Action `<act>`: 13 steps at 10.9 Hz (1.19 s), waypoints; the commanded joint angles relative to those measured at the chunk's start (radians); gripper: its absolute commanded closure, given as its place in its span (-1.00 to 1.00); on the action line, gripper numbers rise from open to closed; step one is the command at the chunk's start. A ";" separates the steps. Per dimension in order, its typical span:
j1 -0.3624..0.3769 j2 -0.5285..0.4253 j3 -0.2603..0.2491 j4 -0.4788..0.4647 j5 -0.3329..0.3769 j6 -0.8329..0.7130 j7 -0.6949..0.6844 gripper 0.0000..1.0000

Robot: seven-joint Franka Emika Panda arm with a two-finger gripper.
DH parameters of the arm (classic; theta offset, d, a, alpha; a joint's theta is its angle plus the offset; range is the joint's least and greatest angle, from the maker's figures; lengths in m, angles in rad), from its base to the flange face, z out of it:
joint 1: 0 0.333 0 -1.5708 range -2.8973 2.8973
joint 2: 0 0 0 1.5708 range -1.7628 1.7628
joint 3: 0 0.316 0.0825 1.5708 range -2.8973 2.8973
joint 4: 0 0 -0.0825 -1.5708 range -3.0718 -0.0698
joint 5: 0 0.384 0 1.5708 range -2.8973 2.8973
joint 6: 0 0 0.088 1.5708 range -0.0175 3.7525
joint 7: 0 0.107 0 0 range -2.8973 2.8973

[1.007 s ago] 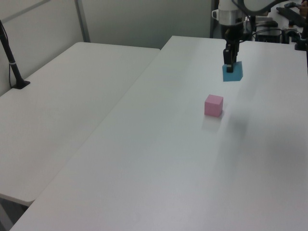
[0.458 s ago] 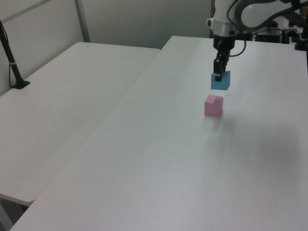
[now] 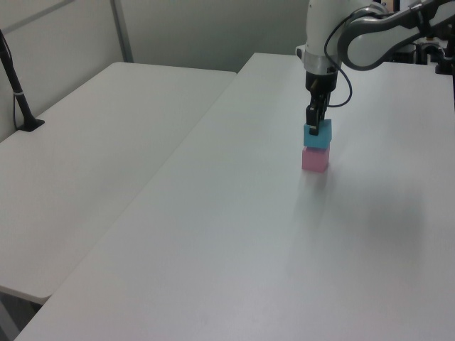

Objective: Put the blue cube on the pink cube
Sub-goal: 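Carry the held blue cube over the pink cube and lower it, then open the gripper to release the blue cube and raise it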

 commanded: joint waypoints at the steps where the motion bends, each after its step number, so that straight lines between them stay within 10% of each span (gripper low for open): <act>1: 0.014 0.009 -0.004 -0.008 -0.044 0.031 0.056 0.06; 2: 0.014 0.004 -0.004 -0.008 -0.049 0.025 0.072 -0.81; 3: 0.014 0.003 -0.004 -0.006 -0.055 0.022 0.096 -1.00; 8: 0.007 -0.075 -0.004 0.047 -0.083 -0.169 0.109 -1.00; 13: -0.079 -0.186 -0.023 0.290 -0.019 -0.628 0.092 -1.00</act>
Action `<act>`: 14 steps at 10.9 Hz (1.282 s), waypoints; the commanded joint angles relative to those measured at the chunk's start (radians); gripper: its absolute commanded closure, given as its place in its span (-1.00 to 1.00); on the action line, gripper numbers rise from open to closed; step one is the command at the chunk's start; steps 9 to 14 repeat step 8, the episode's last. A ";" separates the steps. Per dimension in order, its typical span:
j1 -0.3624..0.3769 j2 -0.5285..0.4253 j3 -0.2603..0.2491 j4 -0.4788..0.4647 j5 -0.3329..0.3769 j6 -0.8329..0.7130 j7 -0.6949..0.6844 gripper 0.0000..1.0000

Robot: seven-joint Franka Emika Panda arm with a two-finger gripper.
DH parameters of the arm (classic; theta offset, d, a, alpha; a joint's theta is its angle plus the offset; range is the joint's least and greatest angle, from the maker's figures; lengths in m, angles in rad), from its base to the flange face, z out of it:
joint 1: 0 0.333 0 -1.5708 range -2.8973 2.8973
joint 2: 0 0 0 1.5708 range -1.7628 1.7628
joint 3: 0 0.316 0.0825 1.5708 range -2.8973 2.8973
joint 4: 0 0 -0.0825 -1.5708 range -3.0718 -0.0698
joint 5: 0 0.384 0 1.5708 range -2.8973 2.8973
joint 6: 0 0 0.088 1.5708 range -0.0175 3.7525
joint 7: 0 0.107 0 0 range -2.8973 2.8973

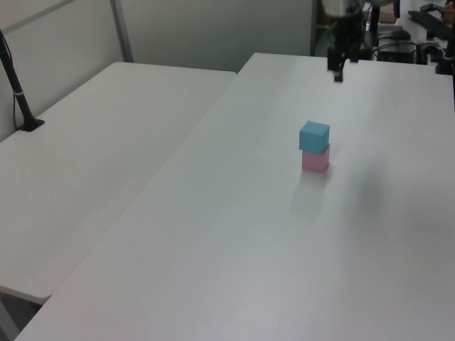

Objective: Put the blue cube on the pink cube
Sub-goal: 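Open the gripper to release the blue cube and raise it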

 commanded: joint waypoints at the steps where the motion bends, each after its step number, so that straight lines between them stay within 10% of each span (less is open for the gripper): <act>1: -0.074 -0.064 -0.020 0.095 0.096 -0.184 -0.075 -1.00; 4: -0.095 -0.090 -0.072 0.095 0.161 -0.084 -0.310 -1.00; 14: -0.097 -0.063 -0.071 0.094 0.147 0.023 -0.320 -1.00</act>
